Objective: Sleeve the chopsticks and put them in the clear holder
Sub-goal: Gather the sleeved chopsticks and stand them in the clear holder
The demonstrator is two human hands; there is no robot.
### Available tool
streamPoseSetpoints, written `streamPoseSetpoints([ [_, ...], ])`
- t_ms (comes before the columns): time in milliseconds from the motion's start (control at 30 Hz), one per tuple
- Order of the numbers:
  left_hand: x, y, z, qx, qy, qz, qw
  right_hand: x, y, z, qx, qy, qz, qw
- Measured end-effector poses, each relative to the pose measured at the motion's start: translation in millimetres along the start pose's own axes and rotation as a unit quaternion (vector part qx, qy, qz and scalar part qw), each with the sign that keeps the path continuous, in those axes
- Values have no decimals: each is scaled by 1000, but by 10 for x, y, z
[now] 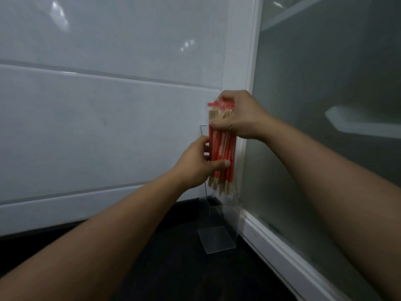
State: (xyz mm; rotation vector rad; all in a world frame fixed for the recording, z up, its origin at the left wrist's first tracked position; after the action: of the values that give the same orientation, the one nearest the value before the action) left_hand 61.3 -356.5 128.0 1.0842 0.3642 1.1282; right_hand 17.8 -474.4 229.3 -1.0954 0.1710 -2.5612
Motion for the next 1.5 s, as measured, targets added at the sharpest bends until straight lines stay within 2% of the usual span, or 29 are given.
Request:
streamPoseSetpoints([
  [300,-133,-367,-161,20,17,67,997,-395,278,-207,-43,7,30,999],
  [600,-127,-285,-75,13,43,92,995,-342,204,-103,-8,14,-23,1000],
  [1000,-123,-377,-96,9,45,106,993,-436,332,-89,-37,13,15,999],
  [1300,-36,-168,14,-24,58,68,996,-194,112,122,2,21,-3,1000],
  [1500,-77,-391,-67,2,53,97,994,-413,216,-88,-8,0,-10,1000],
])
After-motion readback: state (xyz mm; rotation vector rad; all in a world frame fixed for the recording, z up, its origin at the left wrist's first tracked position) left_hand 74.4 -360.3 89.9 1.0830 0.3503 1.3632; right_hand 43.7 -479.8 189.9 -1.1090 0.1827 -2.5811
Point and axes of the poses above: each hand's wrist, its own z-axis towards the middle knuckle, its own x-axis out of the back of the hand, y = z × x, the point moved 3 cm from there along z, towards the middle knuckle, and after that the axes turned 9 degrees about -z, right-handed, at the moved point
